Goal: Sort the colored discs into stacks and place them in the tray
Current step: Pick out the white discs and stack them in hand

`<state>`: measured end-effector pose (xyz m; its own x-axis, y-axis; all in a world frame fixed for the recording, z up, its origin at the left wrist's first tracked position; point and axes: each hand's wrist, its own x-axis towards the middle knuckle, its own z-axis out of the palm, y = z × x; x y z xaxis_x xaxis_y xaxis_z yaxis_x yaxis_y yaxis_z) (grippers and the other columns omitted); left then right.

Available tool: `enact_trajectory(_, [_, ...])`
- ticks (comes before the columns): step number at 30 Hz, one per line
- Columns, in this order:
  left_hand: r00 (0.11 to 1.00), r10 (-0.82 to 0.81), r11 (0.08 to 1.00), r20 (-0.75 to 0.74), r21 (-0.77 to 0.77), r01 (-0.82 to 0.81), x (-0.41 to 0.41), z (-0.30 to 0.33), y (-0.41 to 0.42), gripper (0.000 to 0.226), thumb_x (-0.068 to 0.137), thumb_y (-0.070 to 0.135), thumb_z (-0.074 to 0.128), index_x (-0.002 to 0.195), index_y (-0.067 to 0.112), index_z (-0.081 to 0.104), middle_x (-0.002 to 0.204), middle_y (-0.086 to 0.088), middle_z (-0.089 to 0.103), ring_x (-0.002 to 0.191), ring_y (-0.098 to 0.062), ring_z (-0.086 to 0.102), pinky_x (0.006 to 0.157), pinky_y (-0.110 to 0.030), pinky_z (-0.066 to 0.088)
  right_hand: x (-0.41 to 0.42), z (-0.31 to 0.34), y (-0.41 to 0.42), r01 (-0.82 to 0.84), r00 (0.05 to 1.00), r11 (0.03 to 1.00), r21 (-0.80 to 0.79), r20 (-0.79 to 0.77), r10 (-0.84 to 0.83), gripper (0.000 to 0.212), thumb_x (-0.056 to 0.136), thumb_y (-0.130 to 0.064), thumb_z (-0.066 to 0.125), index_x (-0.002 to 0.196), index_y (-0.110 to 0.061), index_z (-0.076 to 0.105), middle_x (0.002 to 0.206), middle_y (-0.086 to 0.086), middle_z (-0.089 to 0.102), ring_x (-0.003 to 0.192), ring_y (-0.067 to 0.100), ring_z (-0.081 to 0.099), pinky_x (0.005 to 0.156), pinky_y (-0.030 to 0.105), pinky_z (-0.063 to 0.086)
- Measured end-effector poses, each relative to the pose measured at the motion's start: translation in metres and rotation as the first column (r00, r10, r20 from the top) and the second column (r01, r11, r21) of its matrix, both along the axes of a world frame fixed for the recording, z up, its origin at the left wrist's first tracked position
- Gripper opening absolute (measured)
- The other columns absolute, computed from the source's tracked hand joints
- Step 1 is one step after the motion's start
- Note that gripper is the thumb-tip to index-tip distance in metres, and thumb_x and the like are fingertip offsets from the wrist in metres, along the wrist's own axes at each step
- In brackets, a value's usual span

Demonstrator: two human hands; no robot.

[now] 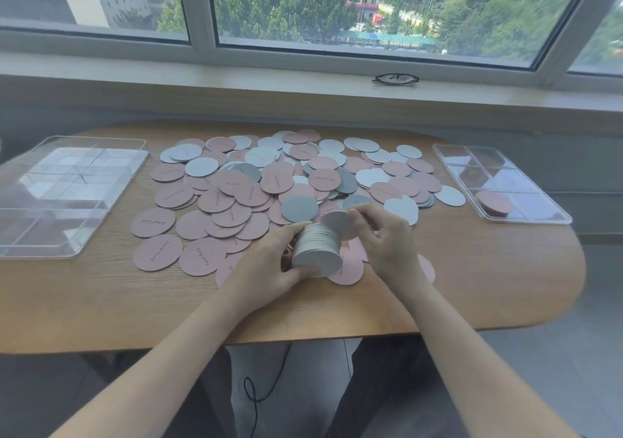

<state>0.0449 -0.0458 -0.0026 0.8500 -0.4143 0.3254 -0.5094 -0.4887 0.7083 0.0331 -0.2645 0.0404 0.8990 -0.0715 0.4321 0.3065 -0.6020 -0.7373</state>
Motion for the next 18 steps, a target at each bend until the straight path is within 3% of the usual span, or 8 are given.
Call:
enact_trajectory(3, [0.999,0.035,0.999,-0.025,-0.027,-0.035,0.000,-0.001,0.000,0.083,0.078,0.039,0.081,0.149,0.035,0.037,0.114,0.016,0.059,0.090,-0.006,0.059,0.079,-0.019,0.049,0.002,-0.007,0.013,-0.161,0.976,0.981,0.109,-0.132,0.174,0.016,0.100,-0.031,0.055,0.105,-0.030,0.070,0.094,-0.016,0.072,0.092,0.004,0.066,0.080,0.027,0.053])
enact_trajectory(6, [0.998,0.049,0.998,-0.026,-0.029,-0.050,0.000,-0.002,-0.001,0.089,0.077,0.042,0.082,0.152,0.036,0.034,0.116,0.014,0.058,0.088,-0.007,0.058,0.081,-0.020,0.050,0.000,-0.018,0.016,-0.274,0.931,0.962,0.025,-0.245,0.271,0.044,0.096,-0.052,0.049,0.130,-0.027,0.062,0.119,-0.013,0.067,0.111,0.003,0.059,0.093,0.027,0.048])
enact_trajectory(9, [0.999,0.037,0.999,-0.008,-0.028,-0.038,0.000,-0.001,-0.001,0.080,0.078,0.043,0.081,0.147,0.036,0.041,0.119,0.014,0.060,0.094,-0.004,0.058,0.081,-0.018,0.049,0.003,-0.019,0.006,-0.302,0.933,0.950,-0.078,-0.228,0.278,0.058,0.096,-0.060,0.041,0.136,-0.023,0.059,0.128,-0.010,0.060,0.120,0.004,0.052,0.101,0.025,0.041])
enact_trajectory(11, [0.999,0.032,0.999,0.008,-0.015,-0.032,0.001,-0.001,0.000,0.077,0.078,0.043,0.080,0.145,0.035,0.043,0.121,0.015,0.059,0.100,-0.003,0.057,0.081,-0.013,0.045,0.011,-0.018,-0.010,-0.186,0.971,0.978,-0.093,-0.172,0.168,0.050,0.097,-0.054,0.045,0.129,-0.021,0.063,0.123,-0.008,0.061,0.116,0.006,0.054,0.101,0.030,0.042])
enact_trajectory(13, [0.999,0.028,1.000,0.019,0.001,-0.028,0.001,-0.001,0.000,0.075,0.079,0.043,0.079,0.144,0.034,0.043,0.123,0.016,0.059,0.104,-0.003,0.056,0.082,-0.013,0.043,0.023,-0.021,-0.035,0.064,0.992,0.990,-0.125,-0.103,-0.077,0.037,0.096,-0.043,0.056,0.123,-0.018,0.065,0.120,-0.003,0.062,0.112,0.013,0.057,0.099,0.038,0.045])
enact_trajectory(15, [0.999,0.030,0.999,0.028,0.013,-0.030,0.001,-0.001,0.001,0.074,0.080,0.043,0.079,0.144,0.034,0.044,0.122,0.014,0.059,0.106,-0.003,0.054,0.084,-0.013,0.043,0.035,-0.025,-0.063,0.288,0.940,0.932,-0.218,-0.121,-0.319,0.037,0.094,-0.038,0.060,0.124,-0.016,0.063,0.122,0.002,0.060,0.113,0.021,0.057,0.098,0.043,0.045])
enact_trajectory(18, [0.999,0.029,0.999,0.025,0.011,-0.029,0.001,-0.001,0.001,0.074,0.079,0.042,0.080,0.143,0.034,0.044,0.119,0.012,0.059,0.102,-0.004,0.054,0.084,-0.013,0.043,0.049,-0.030,-0.095,0.404,0.815,0.820,-0.406,-0.247,-0.524,0.052,0.091,-0.051,0.057,0.129,-0.015,0.058,0.128,0.010,0.054,0.123,0.029,0.047,0.101,0.044,0.037])
